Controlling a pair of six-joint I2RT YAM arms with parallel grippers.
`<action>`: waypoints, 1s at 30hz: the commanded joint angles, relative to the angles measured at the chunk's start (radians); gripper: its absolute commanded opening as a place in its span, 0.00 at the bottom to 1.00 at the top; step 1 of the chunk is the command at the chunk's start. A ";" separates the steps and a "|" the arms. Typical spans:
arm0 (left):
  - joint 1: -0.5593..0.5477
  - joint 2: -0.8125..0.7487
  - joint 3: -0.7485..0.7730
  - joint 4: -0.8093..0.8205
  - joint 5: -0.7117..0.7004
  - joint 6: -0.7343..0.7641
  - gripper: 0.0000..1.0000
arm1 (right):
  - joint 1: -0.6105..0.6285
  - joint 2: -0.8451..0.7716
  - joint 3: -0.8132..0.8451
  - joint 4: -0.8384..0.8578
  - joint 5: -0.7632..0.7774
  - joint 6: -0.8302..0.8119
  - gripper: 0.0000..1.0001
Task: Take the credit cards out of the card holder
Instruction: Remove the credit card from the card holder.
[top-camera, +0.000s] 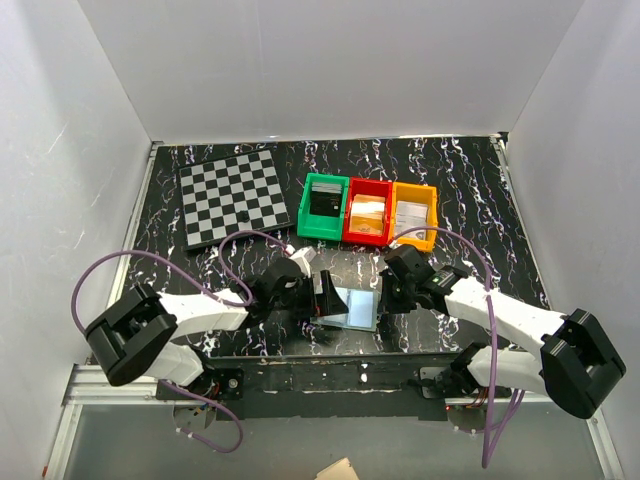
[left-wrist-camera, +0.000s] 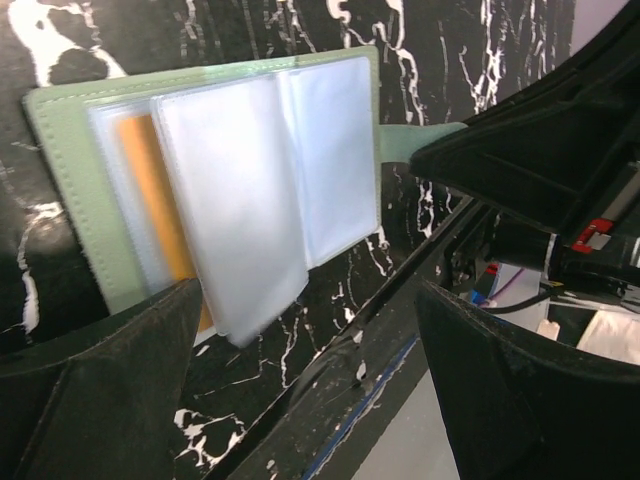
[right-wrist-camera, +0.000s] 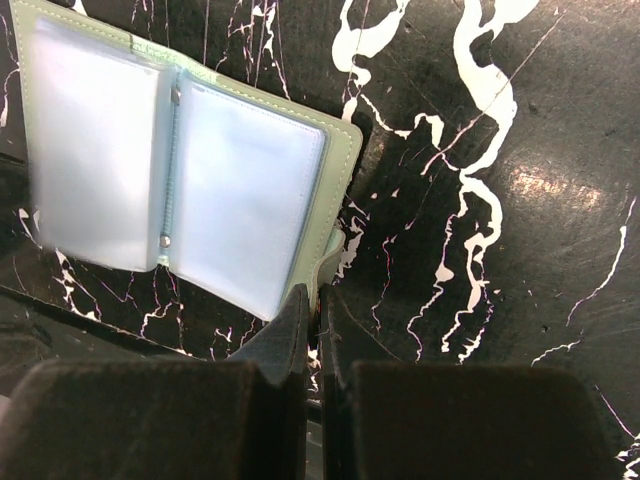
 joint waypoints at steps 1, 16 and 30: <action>-0.019 0.022 0.050 0.056 0.046 0.023 0.88 | 0.007 0.005 0.047 0.020 -0.014 -0.003 0.01; -0.065 0.074 0.127 0.085 0.092 0.053 0.88 | 0.007 -0.006 0.031 0.013 -0.010 -0.005 0.01; -0.081 0.111 0.162 0.095 0.123 0.076 0.88 | 0.007 -0.029 0.003 0.001 0.010 -0.003 0.01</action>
